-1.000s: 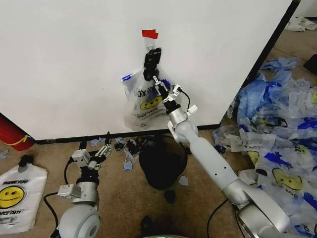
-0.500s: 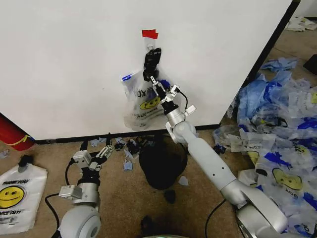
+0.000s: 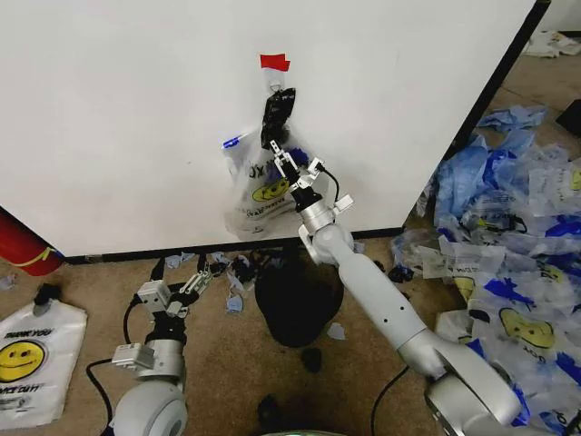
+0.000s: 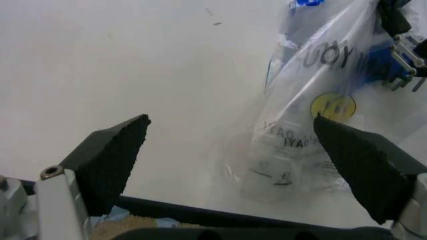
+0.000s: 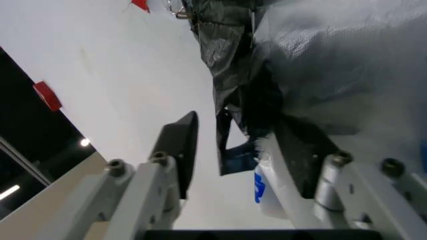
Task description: Pick up the garbage bag from the wall and place it over the trash bin.
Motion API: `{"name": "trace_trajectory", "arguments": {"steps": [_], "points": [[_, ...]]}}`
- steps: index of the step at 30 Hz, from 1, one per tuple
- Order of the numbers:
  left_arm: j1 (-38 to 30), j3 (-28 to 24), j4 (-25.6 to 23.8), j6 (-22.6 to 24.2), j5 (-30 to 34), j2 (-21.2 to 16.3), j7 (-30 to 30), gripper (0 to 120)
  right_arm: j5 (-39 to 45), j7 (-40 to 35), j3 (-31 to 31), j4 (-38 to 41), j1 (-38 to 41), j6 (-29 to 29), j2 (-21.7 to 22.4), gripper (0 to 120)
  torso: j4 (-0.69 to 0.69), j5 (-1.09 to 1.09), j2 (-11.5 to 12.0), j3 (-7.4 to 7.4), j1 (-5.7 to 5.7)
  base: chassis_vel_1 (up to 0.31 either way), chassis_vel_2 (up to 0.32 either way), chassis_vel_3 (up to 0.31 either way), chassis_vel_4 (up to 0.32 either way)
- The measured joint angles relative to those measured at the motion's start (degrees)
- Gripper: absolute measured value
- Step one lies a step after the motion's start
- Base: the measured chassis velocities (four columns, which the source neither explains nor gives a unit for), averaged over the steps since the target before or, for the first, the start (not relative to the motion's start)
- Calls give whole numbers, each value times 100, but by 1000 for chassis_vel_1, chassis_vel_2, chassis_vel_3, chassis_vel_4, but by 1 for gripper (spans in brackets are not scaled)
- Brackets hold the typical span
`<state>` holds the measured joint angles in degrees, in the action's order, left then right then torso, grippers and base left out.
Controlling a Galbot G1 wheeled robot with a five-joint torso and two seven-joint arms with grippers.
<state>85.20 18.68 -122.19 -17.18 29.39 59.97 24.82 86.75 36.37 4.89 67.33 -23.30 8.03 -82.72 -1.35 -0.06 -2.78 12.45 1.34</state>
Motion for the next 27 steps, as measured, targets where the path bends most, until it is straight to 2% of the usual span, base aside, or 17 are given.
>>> {"name": "trace_trajectory", "arguments": {"steps": [1,2,4,10,27], "points": [[1,-5,2,0,-1,3,0,98,-1,0,-2,-1,2,2,3,36,0,0,0,0,0,0,0,0,0],[4,-16,7,-2,-4,8,0,98,-1,-3,-7,-1,4,5,9,29,0,0,0,0,0,0,0,0,0],[6,-31,19,-6,-19,10,0,98,-1,-14,-13,0,5,7,23,26,0,0,0,0,0,0,0,0,0],[-13,-109,39,-18,-53,30,0,98,-8,-26,-22,9,-17,23,39,1,0,0,0,0,0,0,0,0,0],[-41,-164,90,-27,-72,23,12,98,-64,-115,-20,337,-173,132,270,0,0,0,0,0,0,0,0,0,0]]}}
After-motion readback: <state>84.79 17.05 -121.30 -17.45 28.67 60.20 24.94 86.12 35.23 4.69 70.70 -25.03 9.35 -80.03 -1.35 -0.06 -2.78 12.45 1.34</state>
